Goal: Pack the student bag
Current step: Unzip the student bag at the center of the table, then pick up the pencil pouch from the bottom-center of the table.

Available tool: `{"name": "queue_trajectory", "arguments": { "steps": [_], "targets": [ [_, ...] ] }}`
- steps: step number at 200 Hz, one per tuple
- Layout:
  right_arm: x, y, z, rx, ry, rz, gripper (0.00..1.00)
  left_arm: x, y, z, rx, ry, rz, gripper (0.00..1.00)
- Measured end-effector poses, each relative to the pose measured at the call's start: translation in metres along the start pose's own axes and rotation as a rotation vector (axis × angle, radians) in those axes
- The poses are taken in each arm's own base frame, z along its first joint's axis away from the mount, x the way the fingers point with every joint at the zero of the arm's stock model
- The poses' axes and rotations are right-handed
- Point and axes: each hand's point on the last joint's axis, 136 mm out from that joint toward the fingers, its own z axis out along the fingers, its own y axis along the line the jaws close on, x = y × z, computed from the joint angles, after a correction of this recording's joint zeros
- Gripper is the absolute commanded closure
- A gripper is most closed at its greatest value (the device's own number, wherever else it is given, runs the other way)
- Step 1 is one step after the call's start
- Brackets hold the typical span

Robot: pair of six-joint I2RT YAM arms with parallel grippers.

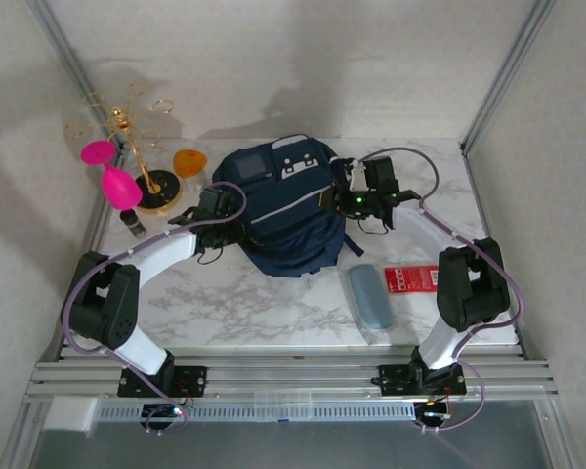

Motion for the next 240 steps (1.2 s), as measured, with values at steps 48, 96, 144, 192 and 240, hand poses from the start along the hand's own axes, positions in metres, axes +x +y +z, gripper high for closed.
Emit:
{"name": "queue_trajectory", "arguments": {
  "steps": [48,96,144,192,240],
  "targets": [
    [0.019,-0.031,-0.061,0.171,-0.069,0.073,0.13,0.031,-0.033,-0.048,0.130,-0.034,-0.047,0.46],
    [0.085,-0.076,-0.109,0.372,-0.054,0.247,0.02,0.096,-0.113,-0.069,0.369,0.041,-0.098,0.41],
    [0.158,-0.102,-0.128,0.466,0.020,0.390,0.01,0.150,-0.184,-0.067,0.481,0.150,-0.084,0.40],
    [0.210,-0.109,-0.118,0.425,0.107,0.482,0.02,0.181,-0.214,-0.051,0.506,0.200,-0.093,0.40],
    [0.230,-0.090,-0.093,0.282,0.149,0.536,0.12,0.186,-0.214,-0.033,0.476,0.206,-0.118,0.44]
  ]
}}
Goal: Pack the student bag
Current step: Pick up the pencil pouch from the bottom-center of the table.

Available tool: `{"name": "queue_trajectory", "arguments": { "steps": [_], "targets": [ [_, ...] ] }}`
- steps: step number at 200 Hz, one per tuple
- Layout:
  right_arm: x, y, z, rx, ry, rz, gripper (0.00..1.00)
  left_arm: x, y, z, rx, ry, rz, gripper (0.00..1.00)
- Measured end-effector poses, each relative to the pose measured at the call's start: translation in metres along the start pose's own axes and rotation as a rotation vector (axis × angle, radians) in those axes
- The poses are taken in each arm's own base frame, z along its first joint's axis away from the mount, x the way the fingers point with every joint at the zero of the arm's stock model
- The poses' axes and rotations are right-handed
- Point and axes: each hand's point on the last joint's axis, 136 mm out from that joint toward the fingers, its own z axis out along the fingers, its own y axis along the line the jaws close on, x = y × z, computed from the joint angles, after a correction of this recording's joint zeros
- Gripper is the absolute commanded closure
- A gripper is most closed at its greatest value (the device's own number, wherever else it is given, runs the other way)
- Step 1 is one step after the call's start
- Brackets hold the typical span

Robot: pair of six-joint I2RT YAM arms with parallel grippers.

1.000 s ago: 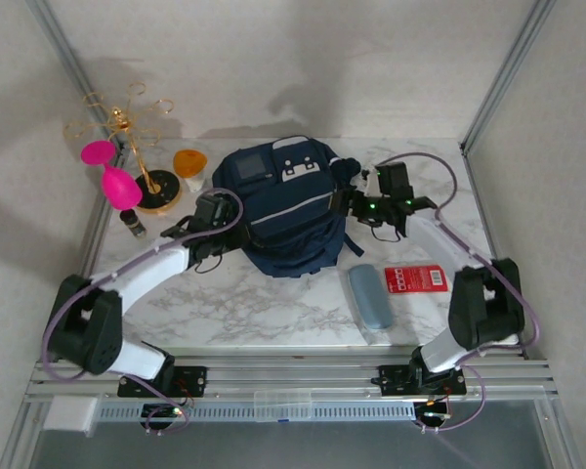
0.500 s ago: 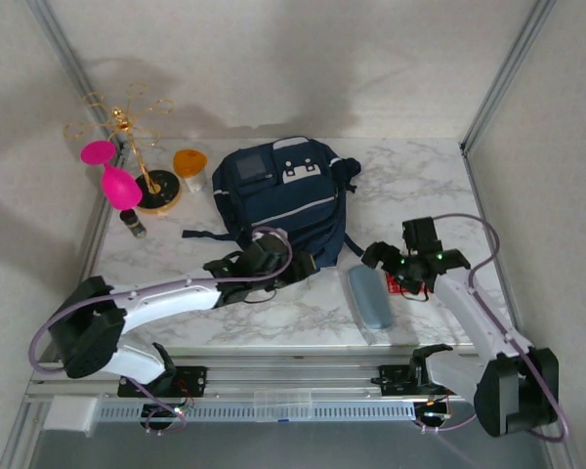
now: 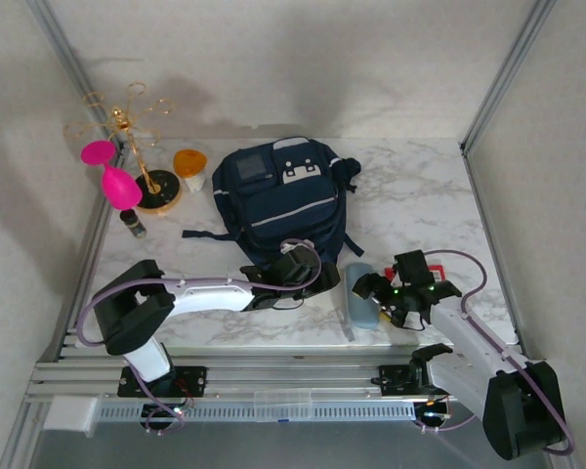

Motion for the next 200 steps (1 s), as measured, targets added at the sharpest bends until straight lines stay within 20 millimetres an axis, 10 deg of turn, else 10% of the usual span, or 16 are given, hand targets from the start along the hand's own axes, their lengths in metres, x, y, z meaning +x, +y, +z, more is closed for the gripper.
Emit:
{"name": "queue_trajectory", "arguments": {
  "steps": [35,119,200],
  "targets": [
    [-0.004,0.026,-0.002,-0.108,-0.017,-0.016,0.15,0.004,0.009,0.016,-0.030,0.015,-0.006,0.55],
    [0.003,0.001,0.012,-0.144,0.027,-0.038,0.24,0.021,0.009,0.057,-0.048,0.082,0.015,0.84],
    [0.005,0.024,0.008,-0.264,0.049,-0.130,0.61,0.017,0.009,0.057,-0.054,0.061,0.013,0.91]
  ]
}}
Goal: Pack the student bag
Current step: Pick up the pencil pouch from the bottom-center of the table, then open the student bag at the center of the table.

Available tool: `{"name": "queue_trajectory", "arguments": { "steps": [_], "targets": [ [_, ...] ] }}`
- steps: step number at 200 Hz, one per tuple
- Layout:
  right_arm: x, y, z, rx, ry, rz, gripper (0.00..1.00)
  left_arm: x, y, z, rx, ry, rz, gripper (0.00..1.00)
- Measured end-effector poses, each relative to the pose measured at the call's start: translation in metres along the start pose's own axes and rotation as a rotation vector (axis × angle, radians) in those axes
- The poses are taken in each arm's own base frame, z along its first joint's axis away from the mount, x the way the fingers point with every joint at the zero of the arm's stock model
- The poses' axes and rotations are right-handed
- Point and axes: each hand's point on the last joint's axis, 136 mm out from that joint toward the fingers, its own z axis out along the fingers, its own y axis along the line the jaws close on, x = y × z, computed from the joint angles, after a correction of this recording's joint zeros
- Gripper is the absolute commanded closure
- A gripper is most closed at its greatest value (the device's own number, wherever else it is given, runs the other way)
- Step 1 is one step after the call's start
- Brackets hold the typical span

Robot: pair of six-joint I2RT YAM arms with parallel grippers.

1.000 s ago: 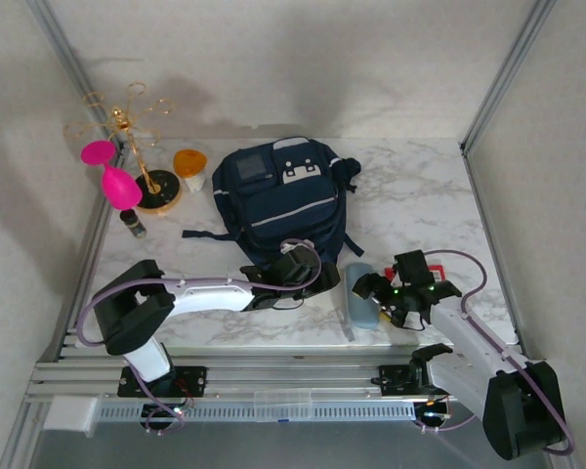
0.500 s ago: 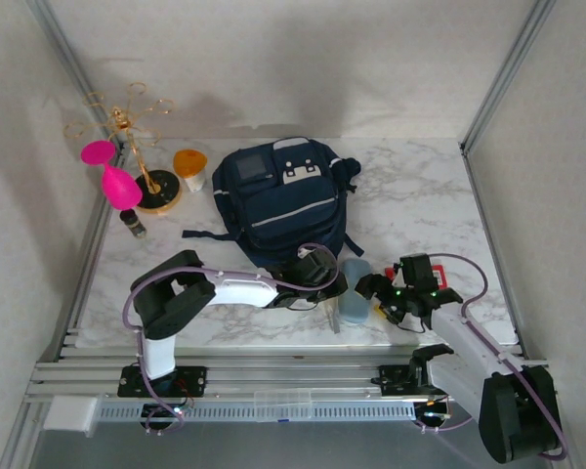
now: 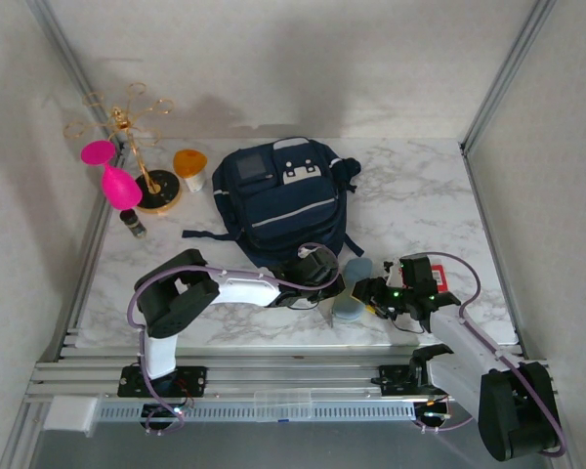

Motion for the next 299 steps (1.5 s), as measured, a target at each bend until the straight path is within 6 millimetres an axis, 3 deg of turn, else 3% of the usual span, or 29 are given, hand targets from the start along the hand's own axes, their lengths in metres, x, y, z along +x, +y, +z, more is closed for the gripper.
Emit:
{"name": "queue_trajectory", "arguments": {
  "steps": [16,50,75,96,118,136,164,179,219,256,299],
  "targets": [
    [0.000,0.000,0.000,0.001,-0.001,-0.001,0.70,0.000,-0.001,0.000,-0.002,0.001,0.000,0.91],
    [-0.004,0.005,-0.003,-0.007,-0.005,-0.011,0.78,-0.001,-0.003,-0.001,-0.011,0.005,0.016,0.86],
    [-0.011,0.011,-0.009,-0.008,-0.023,-0.011,0.80,-0.003,-0.008,-0.007,-0.019,0.008,0.059,0.74],
    [-0.025,0.024,-0.021,-0.027,-0.068,-0.020,0.81,-0.011,-0.018,-0.028,-0.033,-0.009,0.138,0.65],
    [-0.041,0.039,-0.037,-0.048,-0.125,-0.025,0.83,-0.042,-0.044,-0.068,-0.031,-0.097,0.256,0.54],
    [-0.054,0.048,-0.050,-0.069,-0.167,-0.021,0.83,-0.085,-0.056,-0.106,-0.055,-0.203,0.342,0.48],
    [-0.067,0.055,-0.063,-0.091,-0.203,-0.006,0.83,-0.150,-0.037,-0.136,-0.192,-0.335,0.467,0.39],
    [-0.071,0.054,-0.065,-0.096,-0.207,0.010,0.83,-0.156,-0.019,-0.133,-0.280,-0.315,0.575,0.34],
    [-0.074,0.049,-0.064,-0.102,-0.192,0.048,0.84,-0.141,0.007,-0.100,-0.386,-0.192,0.826,0.23],
    [-0.075,0.047,-0.063,-0.100,-0.187,0.055,0.84,-0.140,0.023,-0.075,-0.445,-0.131,0.945,0.22],
    [-0.077,0.043,-0.062,-0.092,-0.188,0.059,0.84,-0.157,0.026,-0.062,-0.512,-0.149,0.998,0.26]
  ]
}}
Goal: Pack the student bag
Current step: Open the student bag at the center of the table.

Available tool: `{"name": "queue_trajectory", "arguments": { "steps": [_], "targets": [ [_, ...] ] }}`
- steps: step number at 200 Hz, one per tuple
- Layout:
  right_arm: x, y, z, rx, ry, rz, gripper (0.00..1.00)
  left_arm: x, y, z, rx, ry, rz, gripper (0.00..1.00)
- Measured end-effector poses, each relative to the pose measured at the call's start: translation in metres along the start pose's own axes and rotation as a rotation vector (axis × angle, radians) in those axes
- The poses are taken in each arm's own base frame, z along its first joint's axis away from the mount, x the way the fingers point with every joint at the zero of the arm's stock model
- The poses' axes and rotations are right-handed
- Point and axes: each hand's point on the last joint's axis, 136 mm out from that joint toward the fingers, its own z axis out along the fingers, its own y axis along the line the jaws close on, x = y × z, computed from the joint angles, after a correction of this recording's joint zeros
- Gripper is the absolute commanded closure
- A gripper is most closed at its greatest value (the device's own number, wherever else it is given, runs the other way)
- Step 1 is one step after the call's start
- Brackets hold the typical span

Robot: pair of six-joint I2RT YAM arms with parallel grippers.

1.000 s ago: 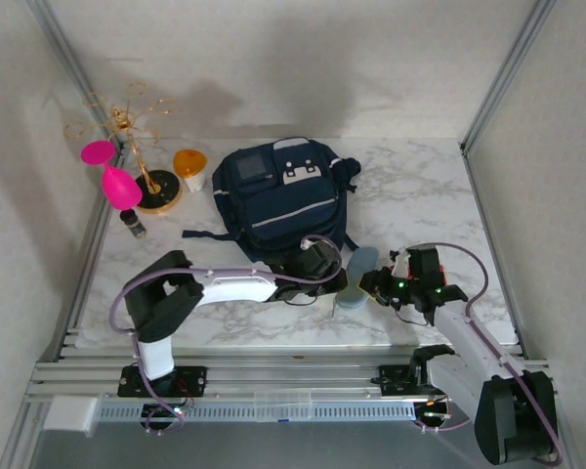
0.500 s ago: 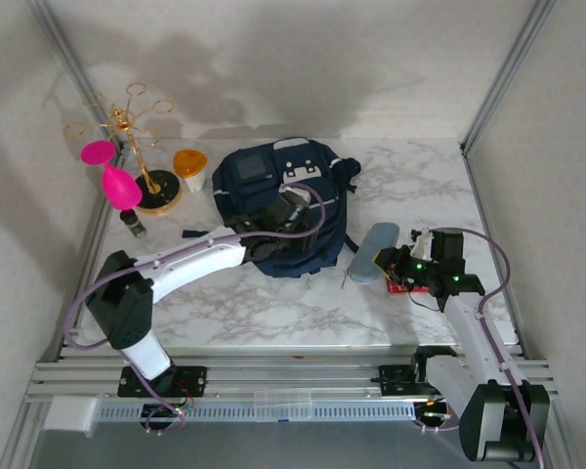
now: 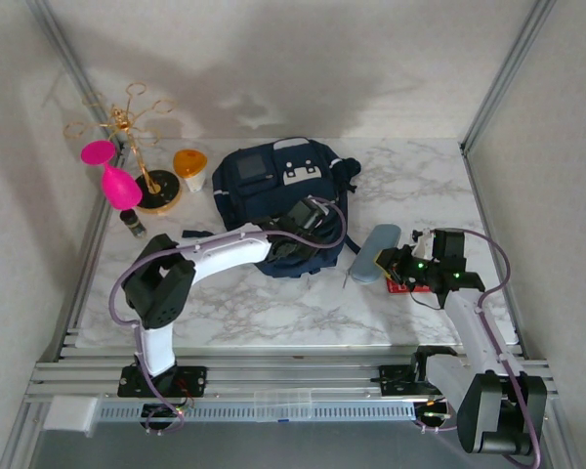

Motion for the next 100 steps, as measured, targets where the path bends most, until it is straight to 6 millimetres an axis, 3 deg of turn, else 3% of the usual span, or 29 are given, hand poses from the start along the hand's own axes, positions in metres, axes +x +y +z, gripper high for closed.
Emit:
{"name": "queue_trajectory", "arguments": {
  "steps": [51,73,100],
  "targets": [
    [-0.002,-0.002,-0.001,0.003,-0.005,-0.006,0.85,-0.013,0.021,0.001,-0.014,-0.019,-0.020,0.33],
    [-0.002,-0.002,0.000,0.004,-0.004,-0.008,0.85,-0.014,0.023,0.003,0.014,-0.017,-0.033,0.41],
    [-0.003,-0.003,0.000,0.007,-0.004,-0.007,0.85,-0.015,0.016,0.002,0.066,-0.018,-0.042,0.60]
  ]
}}
